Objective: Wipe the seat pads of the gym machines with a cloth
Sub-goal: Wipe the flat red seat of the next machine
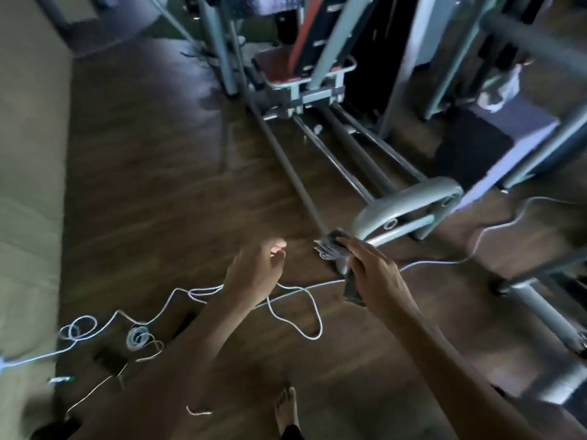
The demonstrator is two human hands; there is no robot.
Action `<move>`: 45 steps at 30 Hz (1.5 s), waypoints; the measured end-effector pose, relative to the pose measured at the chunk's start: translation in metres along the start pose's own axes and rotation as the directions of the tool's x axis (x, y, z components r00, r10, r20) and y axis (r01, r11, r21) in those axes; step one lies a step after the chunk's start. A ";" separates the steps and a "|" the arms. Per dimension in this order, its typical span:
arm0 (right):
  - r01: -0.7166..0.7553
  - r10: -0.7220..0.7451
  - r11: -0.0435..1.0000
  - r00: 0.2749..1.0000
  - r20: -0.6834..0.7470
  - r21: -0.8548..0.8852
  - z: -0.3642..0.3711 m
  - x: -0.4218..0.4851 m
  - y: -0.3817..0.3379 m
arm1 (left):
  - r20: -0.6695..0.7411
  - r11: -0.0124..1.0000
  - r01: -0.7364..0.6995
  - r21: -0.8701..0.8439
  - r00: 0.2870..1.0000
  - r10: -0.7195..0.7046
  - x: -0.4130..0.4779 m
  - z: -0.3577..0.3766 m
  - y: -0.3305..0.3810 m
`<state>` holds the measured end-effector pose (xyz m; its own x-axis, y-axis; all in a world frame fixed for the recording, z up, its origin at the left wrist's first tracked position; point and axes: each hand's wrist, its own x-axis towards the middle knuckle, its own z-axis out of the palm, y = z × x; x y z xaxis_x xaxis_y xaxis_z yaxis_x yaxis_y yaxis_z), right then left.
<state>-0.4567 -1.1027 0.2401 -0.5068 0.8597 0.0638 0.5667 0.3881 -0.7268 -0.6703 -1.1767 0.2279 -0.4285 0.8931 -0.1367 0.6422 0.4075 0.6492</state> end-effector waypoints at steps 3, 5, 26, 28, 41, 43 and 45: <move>0.062 -0.062 0.998 0.997 0.052 0.008 0.033 0.061 -0.031 | -0.028 0.998 0.058 0.007 0.998 -0.058 0.036 -0.038 -0.031; 0.109 -0.110 0.994 0.991 0.076 0.006 0.049 0.101 -0.047 | -0.042 0.996 0.087 0.019 0.995 -0.086 0.063 -0.059 -0.047; 0.313 -0.323 0.947 0.924 0.207 0.080 0.111 0.692 -0.095 | -0.175 0.964 0.258 -0.068 0.948 -0.266 0.595 -0.222 -0.063; 0.305 -0.323 0.945 0.922 0.213 0.115 0.125 0.742 -0.102 | -0.190 0.964 0.255 -0.075 0.945 -0.265 0.641 -0.240 -0.073; 0.055 -0.066 0.996 0.987 0.149 0.073 0.236 1.057 -0.150 | -0.056 0.995 0.095 0.013 0.994 -0.094 0.993 -0.349 -0.154; -0.033 0.023 0.993 0.996 0.092 0.115 0.244 1.092 -0.152 | 0.002 0.999 0.035 0.036 0.999 -0.035 1.043 -0.360 -0.148; -0.113 0.106 0.981 0.993 0.047 0.160 0.250 1.124 -0.150 | 0.056 0.997 -0.052 0.052 0.997 0.050 1.088 -0.363 -0.142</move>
<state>-1.2736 -0.2777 0.2499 -0.4739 0.8793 -0.0463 0.5092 0.2308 -0.8291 -1.4583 -0.3320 0.2583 -0.3601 0.9214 -0.1458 0.6958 0.3694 0.6159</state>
